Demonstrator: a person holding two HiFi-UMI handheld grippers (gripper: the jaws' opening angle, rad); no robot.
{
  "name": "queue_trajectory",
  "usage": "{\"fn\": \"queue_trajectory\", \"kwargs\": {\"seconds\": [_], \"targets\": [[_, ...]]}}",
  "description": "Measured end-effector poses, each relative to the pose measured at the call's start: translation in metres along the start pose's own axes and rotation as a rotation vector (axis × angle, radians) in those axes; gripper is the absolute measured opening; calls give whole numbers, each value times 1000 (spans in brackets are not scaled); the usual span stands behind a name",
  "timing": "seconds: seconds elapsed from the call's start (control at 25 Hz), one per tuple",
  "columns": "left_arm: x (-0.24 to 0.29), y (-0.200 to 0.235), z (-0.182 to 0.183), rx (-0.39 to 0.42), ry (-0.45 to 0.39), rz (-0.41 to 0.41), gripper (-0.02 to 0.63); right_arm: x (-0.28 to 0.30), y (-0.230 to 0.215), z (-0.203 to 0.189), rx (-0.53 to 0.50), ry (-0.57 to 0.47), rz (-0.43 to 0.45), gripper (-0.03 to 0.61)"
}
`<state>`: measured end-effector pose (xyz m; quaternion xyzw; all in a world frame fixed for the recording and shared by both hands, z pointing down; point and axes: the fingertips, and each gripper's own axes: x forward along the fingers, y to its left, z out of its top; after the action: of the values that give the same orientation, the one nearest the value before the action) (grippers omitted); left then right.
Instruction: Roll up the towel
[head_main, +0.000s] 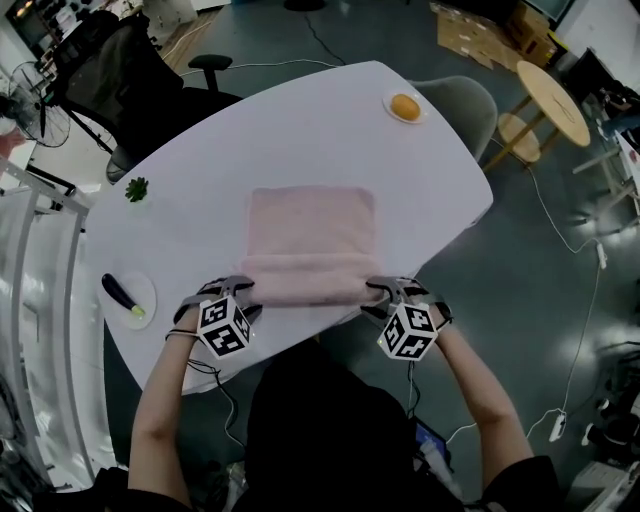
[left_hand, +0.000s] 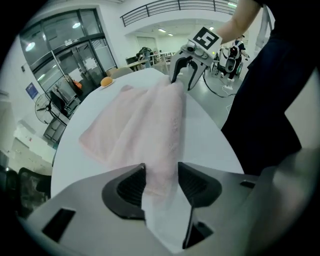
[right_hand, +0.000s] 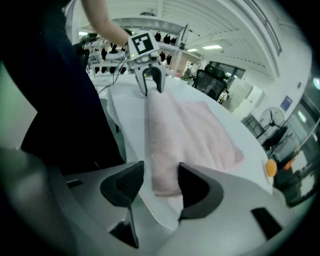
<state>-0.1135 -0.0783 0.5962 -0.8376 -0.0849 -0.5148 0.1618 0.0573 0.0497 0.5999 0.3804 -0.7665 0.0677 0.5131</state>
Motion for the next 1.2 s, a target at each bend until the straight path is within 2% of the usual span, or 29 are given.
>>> {"fn": "queue_trajectory", "kwargs": {"seconds": [0.08, 0.2, 0.24, 0.4, 0.48, 0.56, 0.76, 0.84, 0.96, 1.2], "targets": [[5, 4, -2, 78, 31, 27, 186, 2, -2, -4, -100, 22, -28, 204], [9, 4, -4, 177, 72, 47, 164, 1, -4, -7, -172, 51, -34, 181], [9, 3, -3, 188, 80, 52, 156, 0, -5, -9, -203, 66, -41, 133], [3, 6, -1, 235, 110, 109, 96, -5, -8, -9, -334, 109, -90, 87], [-2, 4, -1, 253, 120, 138, 87, -10, -10, -5, -369, 108, -119, 68], [-10, -2, -2, 237, 123, 143, 83, -17, -9, 0, -376, 94, -123, 61], [-29, -37, -4, 185, 135, 90, 81, -32, 15, 5, -303, 45, -26, 60], [-34, -57, -8, 159, 135, 35, 81, -37, 32, 6, -244, 32, 55, 58], [-39, -78, -12, 74, 111, -69, 81, -41, 48, 5, -157, 18, 169, 58], [-48, -67, -7, -129, 57, -251, 83, -49, 34, 11, 158, -39, 400, 60]]}}
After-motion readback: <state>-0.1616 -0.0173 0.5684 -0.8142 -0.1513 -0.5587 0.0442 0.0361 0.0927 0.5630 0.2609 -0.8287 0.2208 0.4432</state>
